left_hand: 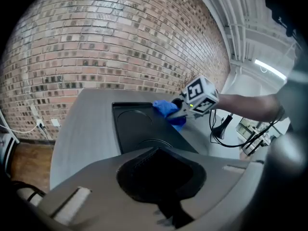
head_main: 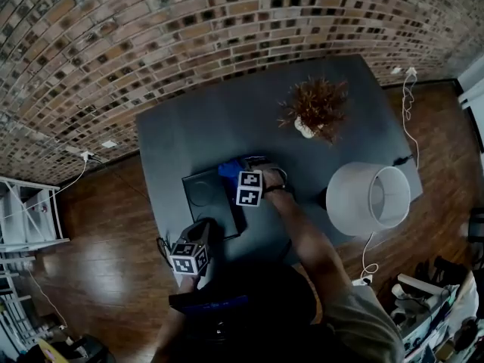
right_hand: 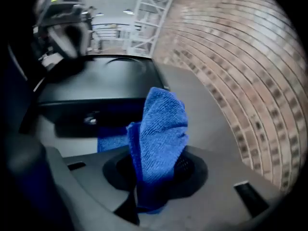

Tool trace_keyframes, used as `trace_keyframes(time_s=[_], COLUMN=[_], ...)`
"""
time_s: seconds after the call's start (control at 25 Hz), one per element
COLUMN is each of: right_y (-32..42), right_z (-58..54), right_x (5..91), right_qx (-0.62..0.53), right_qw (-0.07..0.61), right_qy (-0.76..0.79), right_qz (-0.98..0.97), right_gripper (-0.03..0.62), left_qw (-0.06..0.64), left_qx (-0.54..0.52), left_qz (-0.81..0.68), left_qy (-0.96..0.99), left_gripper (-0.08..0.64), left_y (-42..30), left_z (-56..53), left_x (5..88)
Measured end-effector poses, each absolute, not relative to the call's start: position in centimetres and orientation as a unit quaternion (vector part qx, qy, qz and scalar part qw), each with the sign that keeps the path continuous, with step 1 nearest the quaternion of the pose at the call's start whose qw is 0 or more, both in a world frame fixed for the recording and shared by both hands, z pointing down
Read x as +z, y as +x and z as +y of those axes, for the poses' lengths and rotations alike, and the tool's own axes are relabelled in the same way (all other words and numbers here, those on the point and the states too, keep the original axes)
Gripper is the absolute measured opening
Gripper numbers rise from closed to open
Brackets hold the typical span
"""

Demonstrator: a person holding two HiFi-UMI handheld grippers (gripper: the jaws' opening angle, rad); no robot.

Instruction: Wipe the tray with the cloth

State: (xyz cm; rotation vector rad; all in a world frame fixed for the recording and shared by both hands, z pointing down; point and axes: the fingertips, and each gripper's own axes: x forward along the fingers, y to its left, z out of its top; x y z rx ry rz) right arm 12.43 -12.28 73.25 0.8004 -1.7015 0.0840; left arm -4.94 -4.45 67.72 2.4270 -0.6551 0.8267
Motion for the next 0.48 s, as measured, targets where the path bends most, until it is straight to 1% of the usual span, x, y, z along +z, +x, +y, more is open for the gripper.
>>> trace_keyframes(time_s=[0.04, 0.12, 0.28, 0.36, 0.44, 0.48], right_y=[13.2, 12.2, 7.8, 6.4, 6.5, 7.3], right_z=[-14.0, -15.5, -12.2, -8.4, -6.3, -6.9], right_x=[73.3, 74.0, 74.8, 74.7, 74.6, 74.4], right_qx=[0.051, 0.056, 0.026, -0.003, -0.024, -0.019], right_qw=[0.580, 0.571, 0.580, 0.577, 0.570, 0.564], right_qy=[0.381, 0.394, 0.319, 0.233, 0.182, 0.195], right_qz=[-0.718, -0.718, -0.749, -0.783, -0.801, -0.802], right_gripper=[0.133, 0.135, 0.132, 0.130, 0.131, 0.130], left_qw=[0.240, 0.240, 0.239, 0.236, 0.236, 0.235], left_qx=[0.304, 0.305, 0.306, 0.311, 0.315, 0.316], left_qz=[-0.242, -0.244, -0.244, -0.243, -0.243, -0.244], left_qy=[0.890, 0.889, 0.889, 0.888, 0.887, 0.886], left_gripper=[0.015, 0.015, 0.015, 0.015, 0.015, 0.015], left_y=[-4.8, -4.9, -4.9, -5.2, -5.2, -5.2], left_z=[-4.5, -4.3, -4.5, -4.6, -4.6, -4.6], left_x=[67.6, 67.7, 67.8, 68.1, 68.1, 67.9])
